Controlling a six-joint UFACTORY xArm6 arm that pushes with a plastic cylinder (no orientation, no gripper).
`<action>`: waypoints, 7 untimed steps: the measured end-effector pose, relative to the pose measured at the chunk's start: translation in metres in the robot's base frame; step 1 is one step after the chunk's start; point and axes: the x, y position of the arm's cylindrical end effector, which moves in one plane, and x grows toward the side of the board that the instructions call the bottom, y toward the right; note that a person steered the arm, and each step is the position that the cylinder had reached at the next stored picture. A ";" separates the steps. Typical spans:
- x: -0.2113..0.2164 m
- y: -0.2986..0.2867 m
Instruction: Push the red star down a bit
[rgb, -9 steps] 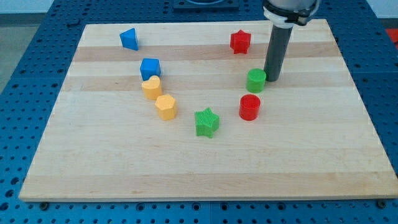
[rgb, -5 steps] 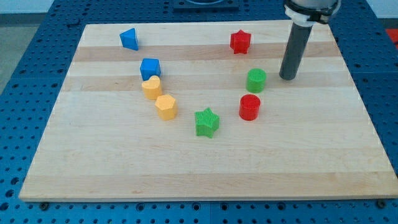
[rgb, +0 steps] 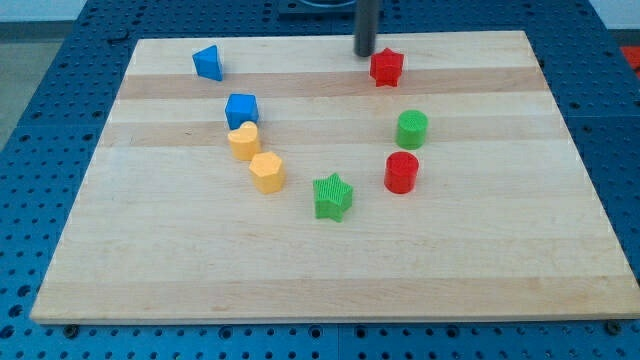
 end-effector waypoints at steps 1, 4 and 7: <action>0.011 0.015; 0.039 0.072; 0.055 0.073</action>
